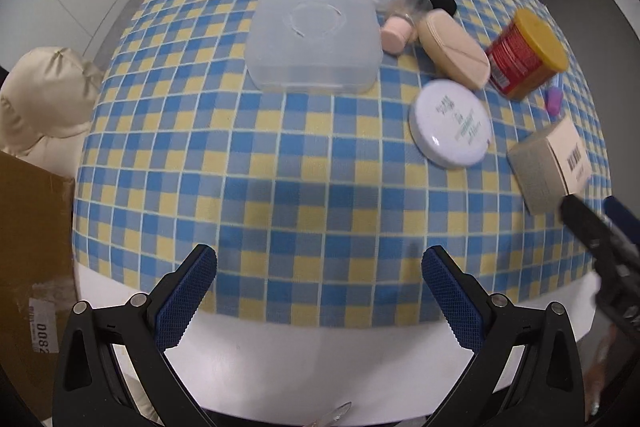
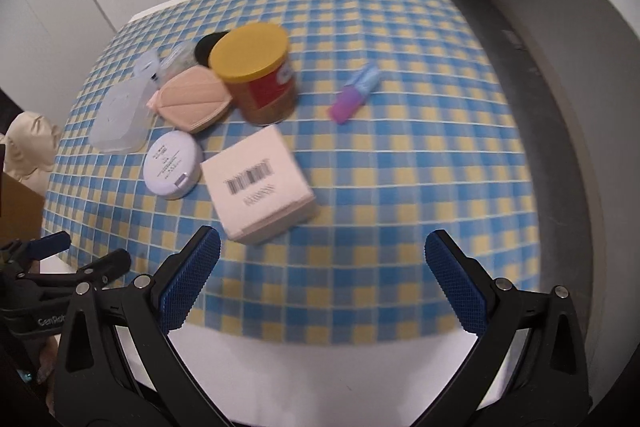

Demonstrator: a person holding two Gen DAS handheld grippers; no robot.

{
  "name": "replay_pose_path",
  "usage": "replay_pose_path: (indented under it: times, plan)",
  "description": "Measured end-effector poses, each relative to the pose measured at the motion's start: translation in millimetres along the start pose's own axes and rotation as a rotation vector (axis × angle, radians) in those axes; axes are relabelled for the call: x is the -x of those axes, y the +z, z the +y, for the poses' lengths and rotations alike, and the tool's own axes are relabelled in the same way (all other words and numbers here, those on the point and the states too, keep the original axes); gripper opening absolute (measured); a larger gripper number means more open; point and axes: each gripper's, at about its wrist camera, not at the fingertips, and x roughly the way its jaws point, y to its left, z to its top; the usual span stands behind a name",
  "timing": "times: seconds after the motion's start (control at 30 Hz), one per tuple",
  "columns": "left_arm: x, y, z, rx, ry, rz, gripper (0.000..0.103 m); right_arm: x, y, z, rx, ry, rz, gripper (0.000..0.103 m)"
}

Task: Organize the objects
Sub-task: 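Grasp the pink barcode box with the right tool while the left tool grasps the white compact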

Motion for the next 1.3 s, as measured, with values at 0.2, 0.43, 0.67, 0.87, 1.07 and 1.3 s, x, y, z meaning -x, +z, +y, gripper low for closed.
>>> replay_pose_path:
  times: [0.2, 0.43, 0.67, 0.87, 1.07, 1.3]
  plan:
    - [-15.0, 14.9, 2.7, 0.016, -0.002, 0.001, 0.102, -33.7, 8.1, 28.1, 0.075, -0.028, -0.010, 0.103]
    - [-26.0, 26.4, -15.0, -0.031, 0.032, -0.032, 0.102, -57.1, 11.7, 34.4, 0.117, -0.024, -0.018, 0.103]
    - [-37.0, 38.9, -30.5, -0.047, 0.020, -0.057, 0.102, -58.6, 4.4, 31.7, 0.110, -0.026, -0.114, 0.103]
    - [-39.7, 34.1, -32.4, -0.042, 0.011, -0.059, 0.103, -57.3, 6.4, 26.5, 0.107, -0.025, -0.097, 0.103]
    - [-29.5, 27.0, -32.1, -0.043, 0.007, -0.096, 0.103, -55.8, 0.3, 23.7, 0.084, -0.032, -0.145, 0.103]
    - [-24.5, 11.0, -29.5, -0.054, -0.002, -0.141, 0.103, -52.8, -2.8, 20.5, 0.087, -0.024, -0.152, 0.100]
